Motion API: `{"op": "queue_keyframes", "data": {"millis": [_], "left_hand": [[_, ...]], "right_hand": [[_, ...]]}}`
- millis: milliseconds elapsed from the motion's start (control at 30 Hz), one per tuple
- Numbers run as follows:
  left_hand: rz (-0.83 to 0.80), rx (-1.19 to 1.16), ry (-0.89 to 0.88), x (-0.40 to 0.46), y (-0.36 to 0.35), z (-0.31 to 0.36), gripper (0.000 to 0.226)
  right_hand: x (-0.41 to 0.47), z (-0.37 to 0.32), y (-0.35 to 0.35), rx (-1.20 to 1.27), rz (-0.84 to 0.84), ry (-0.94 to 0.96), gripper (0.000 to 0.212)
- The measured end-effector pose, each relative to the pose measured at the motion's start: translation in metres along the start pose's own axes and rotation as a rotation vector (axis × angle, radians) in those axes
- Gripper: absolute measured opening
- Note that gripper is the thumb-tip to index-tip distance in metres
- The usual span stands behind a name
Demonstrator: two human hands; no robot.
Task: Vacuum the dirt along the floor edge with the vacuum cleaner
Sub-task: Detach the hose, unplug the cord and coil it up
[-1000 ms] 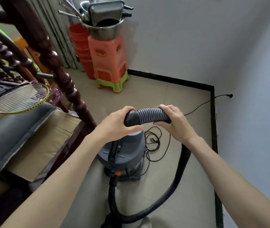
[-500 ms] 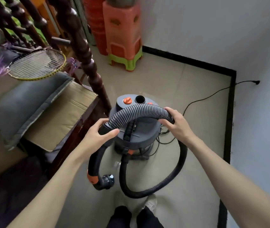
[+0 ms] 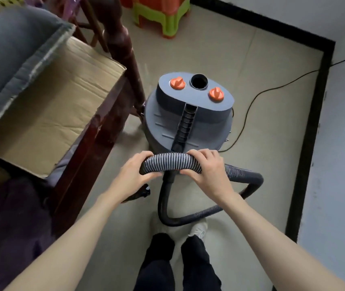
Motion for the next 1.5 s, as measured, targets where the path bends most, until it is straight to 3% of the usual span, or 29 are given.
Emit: {"op": "queue_keyframes", "data": {"millis": [200, 467, 633, 767, 1233, 1500], "left_hand": [[0.022, -0.107, 0.068, 0.032, -0.010, -0.062, 0.041], [-0.028, -0.089, 0.191, 0.062, -0.034, -0.120, 0.038], [-0.046, 0.139, 0.092, 0.077, -0.036, -0.108, 0.050], [0.065, 0.092, -0.006, 0.075, -0.038, -0.089, 0.054], [0.134, -0.182, 0.316, 0.078, -0.048, -0.125, 0.032], [0.092, -0.114, 0.368, 0.088, -0.051, -0.136, 0.035]], "right_hand": [[0.015, 0.032, -0.050, 0.068, -0.065, -0.046, 0.039], [0.006, 0.039, -0.100, -0.030, 0.055, -0.266, 0.036], [0.002, 0.042, -0.114, 0.022, 0.059, -0.330, 0.035], [-0.001, 0.039, -0.113, -0.031, 0.109, -0.373, 0.033], [0.008, 0.039, -0.128, -0.137, 0.077, -0.371, 0.035], [0.009, 0.043, -0.136, -0.167, 0.052, -0.385, 0.036]]}}
Point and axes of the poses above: each hand's wrist, its own x-axis towards the middle knuckle, its own y-axis out of the back of the hand, z = x × y, the point moved 7 cm from there along x, towards the middle knuckle, and after that the axes turned 14 degrees about -x, right-handed, at the moved point
